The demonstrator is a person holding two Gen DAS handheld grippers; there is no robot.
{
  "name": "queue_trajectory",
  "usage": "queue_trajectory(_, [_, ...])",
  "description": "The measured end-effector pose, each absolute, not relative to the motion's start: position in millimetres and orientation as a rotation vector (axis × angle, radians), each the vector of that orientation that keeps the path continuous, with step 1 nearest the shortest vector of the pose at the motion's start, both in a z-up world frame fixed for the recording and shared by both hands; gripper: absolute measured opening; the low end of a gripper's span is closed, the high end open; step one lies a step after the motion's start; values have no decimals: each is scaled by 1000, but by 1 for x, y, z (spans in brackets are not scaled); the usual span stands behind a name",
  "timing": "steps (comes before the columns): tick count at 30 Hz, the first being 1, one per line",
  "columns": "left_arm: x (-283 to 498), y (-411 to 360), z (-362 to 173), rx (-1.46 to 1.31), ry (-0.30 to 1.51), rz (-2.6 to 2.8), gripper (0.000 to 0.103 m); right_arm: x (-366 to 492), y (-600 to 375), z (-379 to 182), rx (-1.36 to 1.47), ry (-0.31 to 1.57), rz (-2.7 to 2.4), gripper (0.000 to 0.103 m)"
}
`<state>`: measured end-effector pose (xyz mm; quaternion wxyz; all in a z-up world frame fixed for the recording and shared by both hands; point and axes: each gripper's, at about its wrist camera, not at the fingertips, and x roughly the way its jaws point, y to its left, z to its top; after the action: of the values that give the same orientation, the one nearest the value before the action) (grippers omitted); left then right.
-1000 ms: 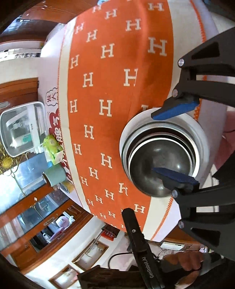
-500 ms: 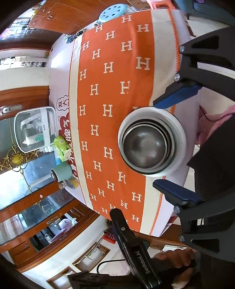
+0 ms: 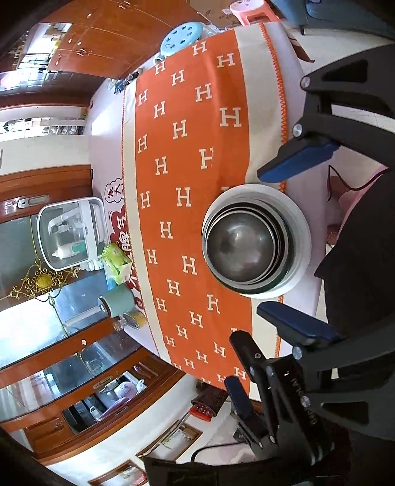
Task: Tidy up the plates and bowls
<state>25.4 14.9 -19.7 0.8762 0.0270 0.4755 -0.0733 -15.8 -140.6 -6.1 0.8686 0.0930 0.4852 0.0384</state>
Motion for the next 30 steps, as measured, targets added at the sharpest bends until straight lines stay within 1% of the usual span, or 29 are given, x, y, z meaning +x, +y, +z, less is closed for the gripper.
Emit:
queue_trajectory(2, [24,15,-18,55,973,-136,79,-16,-139,-8,176,1020,58,83])
queue_trajectory(4, [25,17,-19,54,963,-114,79,-16,-140,-10,168,1028,48,91])
queue_trajectory(7, [25,16,-21,60,967,-109,81,-15,-141,-13,156,1036,35,97])
queue_trajectory(9, [26,16,-22,61,971,-111,81,-15,-142,-13,159,1037,32,97])
queue_trajectory(11, [27,16,-23,59,974,-101,86,-16,-142,-14,160,1040,31,98])
queue_trajectory(13, [28,18,-25,61,985,-79,96,-16,-143,-14,159,1043,26,98])
queue_trajectory(14, [28,18,-26,62,991,-74,96,-16,-143,-15,158,1044,24,99])
queue_trajectory(15, [28,18,-27,62,997,-71,96,-16,-143,-15,157,1046,21,102])
queue_trajectory(17, [28,19,-29,63,1008,-61,99,-17,-143,-16,156,1050,22,103])
queue_trajectory(18, [29,20,-30,64,1013,-54,102,-16,-143,-16,155,1052,21,103])
queue_trajectory(30, [31,22,-34,101,1012,22,102,-14,-145,-21,146,1077,7,103])
